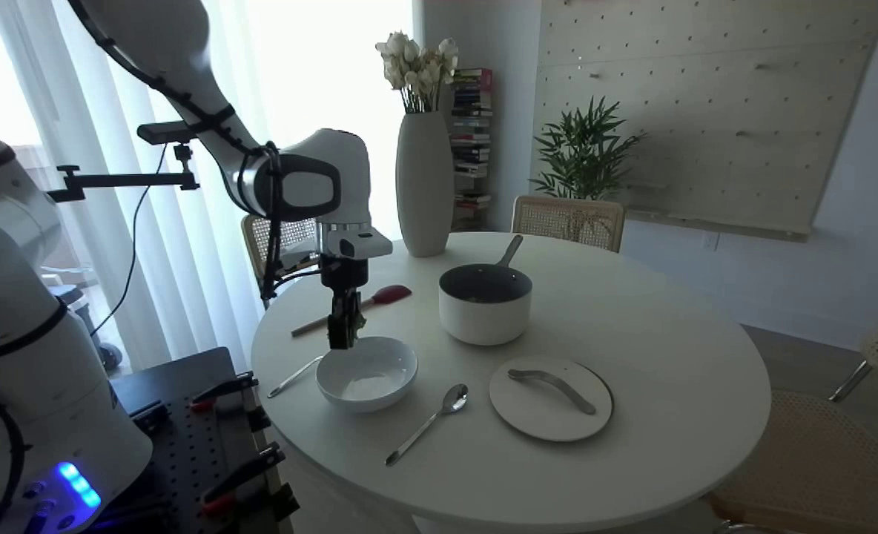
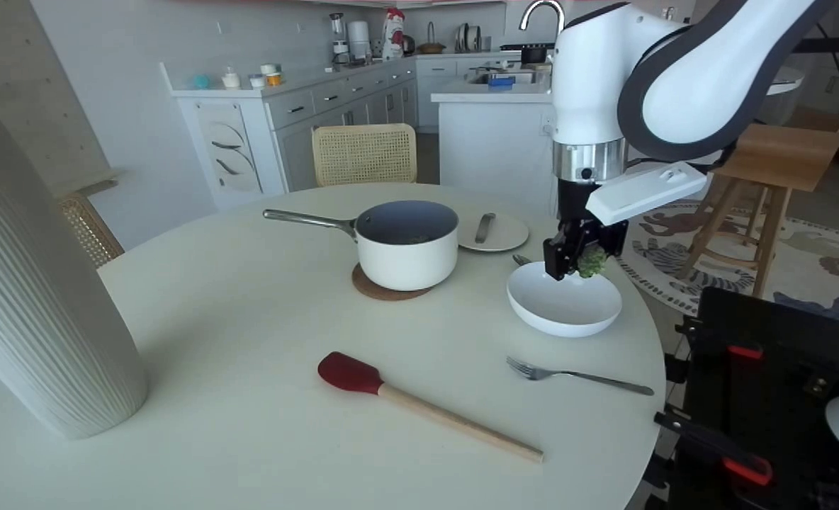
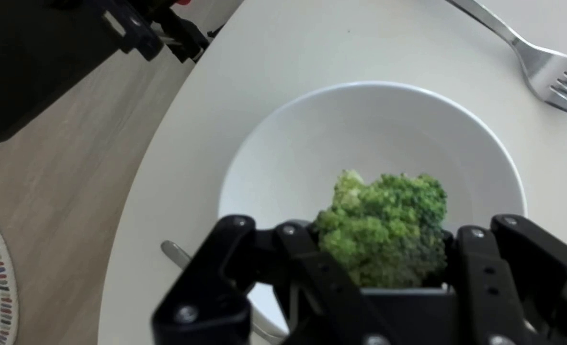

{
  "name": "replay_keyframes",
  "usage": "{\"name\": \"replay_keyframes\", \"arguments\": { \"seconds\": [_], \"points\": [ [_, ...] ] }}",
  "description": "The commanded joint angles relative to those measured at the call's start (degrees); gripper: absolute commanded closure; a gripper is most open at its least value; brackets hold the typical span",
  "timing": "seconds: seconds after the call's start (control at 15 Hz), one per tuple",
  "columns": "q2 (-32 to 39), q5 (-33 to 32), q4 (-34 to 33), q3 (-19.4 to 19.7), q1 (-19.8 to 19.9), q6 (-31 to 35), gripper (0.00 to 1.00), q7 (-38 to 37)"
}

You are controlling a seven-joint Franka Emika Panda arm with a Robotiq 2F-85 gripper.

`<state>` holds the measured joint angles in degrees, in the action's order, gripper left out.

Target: Remove the lid and pick up the object from the pot and put it in the white bowl

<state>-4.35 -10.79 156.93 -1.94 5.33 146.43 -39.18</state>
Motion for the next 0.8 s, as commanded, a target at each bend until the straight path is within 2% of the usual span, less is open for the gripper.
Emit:
{"name": "replay_keyframes", "arguments": {
  "seconds": [0.0,0.07,0.73],
  "points": [
    [1.07,-0.7,-1.21,0.53,-0.57,0.37,0.75,-0.98],
    [1.15,-1.1,-1.18,0.57,-0.53,0.55,0.74,-1.41],
    [0.99,-1.47,-1.23,0.84,-0.49,0.02,0.02,-1.43]
  ]
}}
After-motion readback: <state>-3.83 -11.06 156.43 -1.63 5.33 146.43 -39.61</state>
